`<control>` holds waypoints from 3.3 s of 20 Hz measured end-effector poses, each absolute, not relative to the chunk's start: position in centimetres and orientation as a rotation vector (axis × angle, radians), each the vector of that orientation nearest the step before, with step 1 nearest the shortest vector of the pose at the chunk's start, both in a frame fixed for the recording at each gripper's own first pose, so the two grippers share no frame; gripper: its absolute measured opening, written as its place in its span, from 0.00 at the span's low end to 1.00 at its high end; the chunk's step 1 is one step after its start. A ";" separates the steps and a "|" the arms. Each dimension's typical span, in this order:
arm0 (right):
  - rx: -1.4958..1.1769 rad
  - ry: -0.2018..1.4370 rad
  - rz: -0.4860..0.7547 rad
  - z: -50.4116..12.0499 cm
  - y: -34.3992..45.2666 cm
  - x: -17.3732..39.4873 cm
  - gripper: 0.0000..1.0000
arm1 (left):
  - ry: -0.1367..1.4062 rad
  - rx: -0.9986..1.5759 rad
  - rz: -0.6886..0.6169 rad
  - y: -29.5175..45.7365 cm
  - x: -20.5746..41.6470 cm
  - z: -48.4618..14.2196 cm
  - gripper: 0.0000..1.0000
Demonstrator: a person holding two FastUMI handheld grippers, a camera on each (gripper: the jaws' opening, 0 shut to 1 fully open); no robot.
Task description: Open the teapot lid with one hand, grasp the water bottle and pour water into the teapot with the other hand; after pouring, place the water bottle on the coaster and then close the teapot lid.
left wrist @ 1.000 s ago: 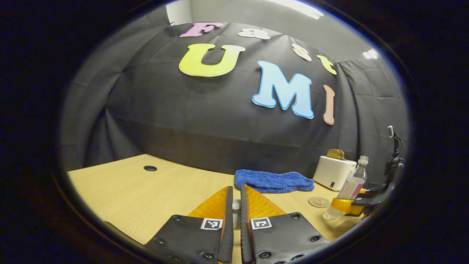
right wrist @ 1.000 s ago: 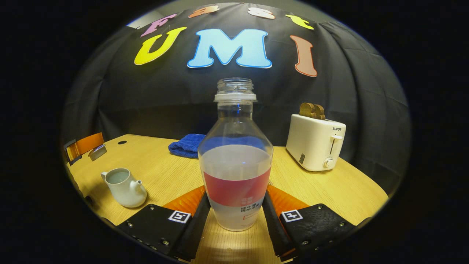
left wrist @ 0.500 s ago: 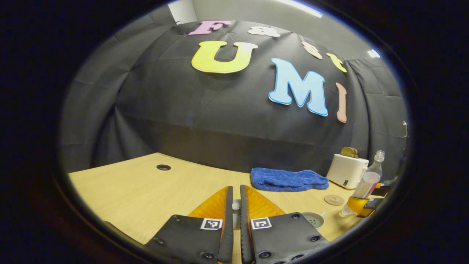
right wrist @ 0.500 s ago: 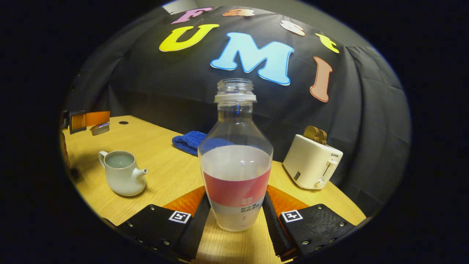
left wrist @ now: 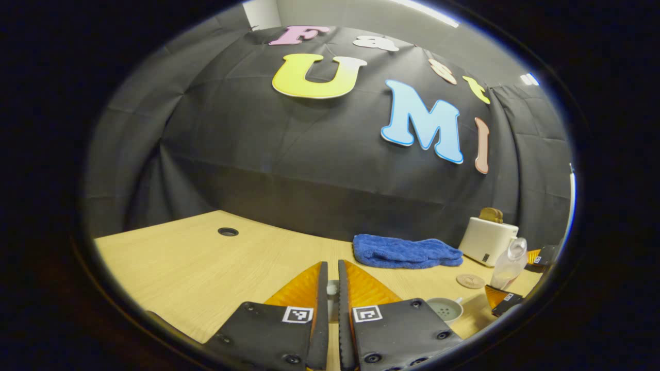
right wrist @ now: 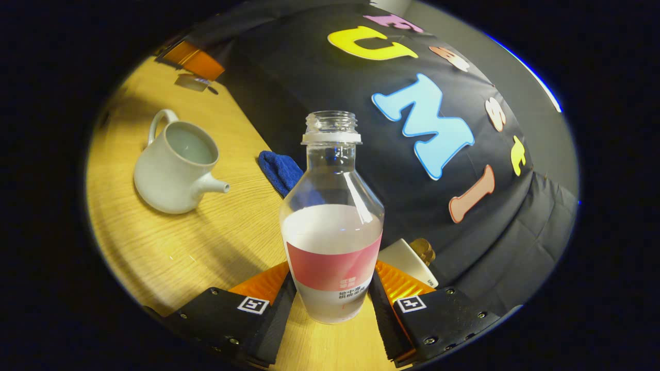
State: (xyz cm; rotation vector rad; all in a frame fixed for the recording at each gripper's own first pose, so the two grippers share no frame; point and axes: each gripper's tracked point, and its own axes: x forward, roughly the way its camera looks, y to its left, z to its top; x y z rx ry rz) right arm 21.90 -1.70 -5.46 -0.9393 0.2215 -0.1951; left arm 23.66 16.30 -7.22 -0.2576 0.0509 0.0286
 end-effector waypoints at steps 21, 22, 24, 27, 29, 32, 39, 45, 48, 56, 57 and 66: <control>-1.637 0.168 -0.159 -1.3 0.9 24.6 0.74 | 0.058 -0.373 0.018 17.5 23.7 -7.8 0.14; -1.677 0.154 -0.155 -1.2 1.2 24.5 0.74 | 0.060 -0.370 0.019 17.4 23.6 -7.9 0.14; -1.748 0.129 -0.151 -0.9 1.4 24.4 0.74 | 0.059 -0.370 0.017 17.5 23.7 -7.7 0.17; -1.771 0.128 -0.133 -0.8 1.3 24.7 0.75 | 0.059 -0.369 0.018 17.5 23.6 -7.5 0.17; -1.784 0.119 -0.135 -0.7 1.5 24.7 0.74 | 0.062 -0.366 0.017 17.4 23.7 -7.8 0.17; -1.817 0.097 -0.129 -0.7 1.7 24.6 0.75 | 0.063 -0.364 0.017 17.5 23.6 -7.7 0.14; -1.960 0.023 -0.139 -0.2 2.1 24.6 0.74 | 0.064 -0.358 0.017 17.5 23.7 -7.8 0.17; -2.059 -0.033 -0.128 0.0 2.6 24.2 0.74 | 0.063 -0.360 0.017 17.5 23.7 -7.8 0.17; -2.104 -0.064 -0.119 -0.1 3.0 23.5 0.74 | 0.062 -0.359 0.015 17.6 23.7 -7.7 0.17; -2.181 -0.108 -0.138 0.6 2.9 23.8 0.74 | 0.060 -0.359 0.018 17.7 23.7 -7.7 0.17; -2.191 -0.119 -0.138 0.8 3.0 23.8 0.75 | 0.059 -0.360 0.018 17.7 23.6 -7.7 0.17; -2.277 -0.192 -0.141 1.1 3.0 23.9 0.74 | 0.056 -0.364 0.019 17.7 23.7 -7.7 0.17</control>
